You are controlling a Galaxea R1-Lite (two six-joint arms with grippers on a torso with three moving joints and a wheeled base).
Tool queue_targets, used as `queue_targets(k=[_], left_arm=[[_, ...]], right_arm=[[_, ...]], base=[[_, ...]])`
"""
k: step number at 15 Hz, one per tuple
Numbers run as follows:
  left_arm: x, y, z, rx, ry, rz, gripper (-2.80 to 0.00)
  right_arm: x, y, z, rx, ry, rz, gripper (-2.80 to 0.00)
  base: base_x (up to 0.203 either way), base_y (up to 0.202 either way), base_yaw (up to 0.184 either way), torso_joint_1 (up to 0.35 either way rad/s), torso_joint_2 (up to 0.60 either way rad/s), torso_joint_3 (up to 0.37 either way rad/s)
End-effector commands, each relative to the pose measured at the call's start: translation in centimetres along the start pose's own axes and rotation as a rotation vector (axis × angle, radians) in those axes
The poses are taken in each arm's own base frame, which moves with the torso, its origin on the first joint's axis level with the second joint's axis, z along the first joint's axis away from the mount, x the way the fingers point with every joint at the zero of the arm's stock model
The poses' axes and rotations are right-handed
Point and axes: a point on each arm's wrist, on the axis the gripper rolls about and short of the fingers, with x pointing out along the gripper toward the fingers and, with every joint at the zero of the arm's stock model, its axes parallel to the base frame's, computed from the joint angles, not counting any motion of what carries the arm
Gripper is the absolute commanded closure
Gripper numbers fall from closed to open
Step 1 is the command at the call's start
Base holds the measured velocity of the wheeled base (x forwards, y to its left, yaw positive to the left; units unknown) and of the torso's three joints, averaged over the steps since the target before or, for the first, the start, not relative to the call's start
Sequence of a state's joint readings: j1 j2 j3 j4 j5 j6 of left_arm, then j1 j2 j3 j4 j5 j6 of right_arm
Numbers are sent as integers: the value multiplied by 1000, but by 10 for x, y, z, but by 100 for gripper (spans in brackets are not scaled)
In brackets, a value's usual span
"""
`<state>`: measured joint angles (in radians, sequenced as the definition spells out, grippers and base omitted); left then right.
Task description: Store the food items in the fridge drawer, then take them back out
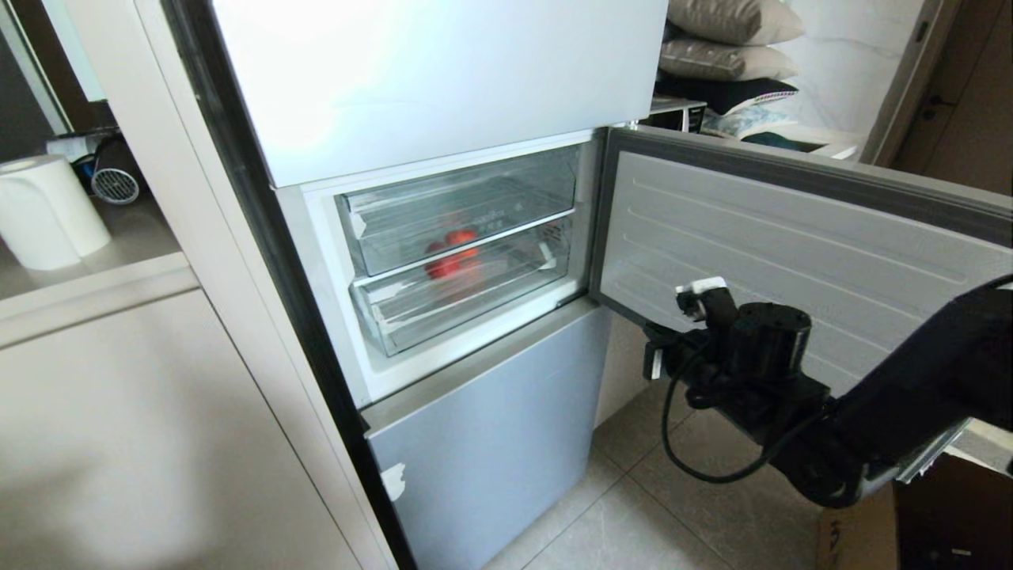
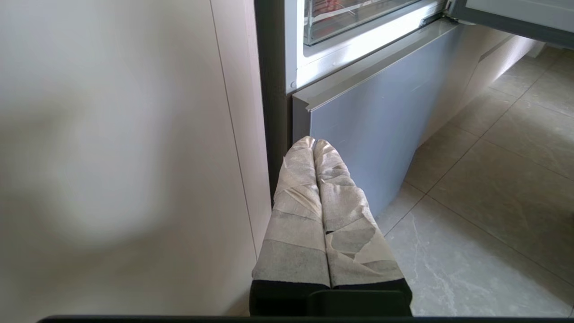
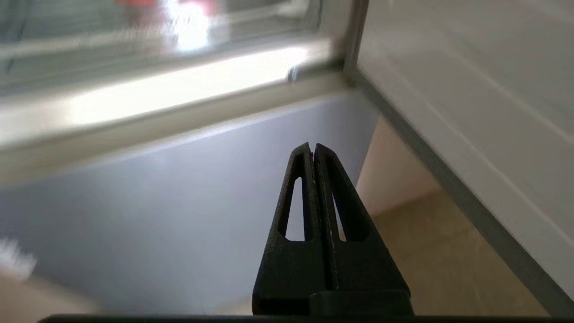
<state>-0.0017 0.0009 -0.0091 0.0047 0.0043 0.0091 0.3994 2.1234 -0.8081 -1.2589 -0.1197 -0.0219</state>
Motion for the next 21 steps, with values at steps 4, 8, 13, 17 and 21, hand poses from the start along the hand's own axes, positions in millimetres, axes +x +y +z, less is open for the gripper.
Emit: queue_targets(k=[4, 8, 13, 17, 21], left_arm=[[0, 0, 0, 0, -1, 1, 0], [0, 0, 0, 0, -1, 1, 0], [0, 0, 0, 0, -1, 1, 0], [0, 0, 0, 0, -1, 1, 0], [0, 0, 0, 0, -1, 1, 0]], right_arm=[[30, 50, -22, -64, -181, -119, 0], [25, 49, -23, -109, -170, -116, 0], [12, 44, -27, -132, -127, -93, 0], [10, 43, -27, -134, -123, -85, 0], [10, 42, -28, -134, -117, -89, 0]], base=[[0, 0, 0, 0, 0, 0], [0, 0, 0, 0, 0, 0], [0, 0, 0, 0, 0, 0], [-2, -3, 84, 1, 2, 5], [1, -8, 176, 3, 4, 0]])
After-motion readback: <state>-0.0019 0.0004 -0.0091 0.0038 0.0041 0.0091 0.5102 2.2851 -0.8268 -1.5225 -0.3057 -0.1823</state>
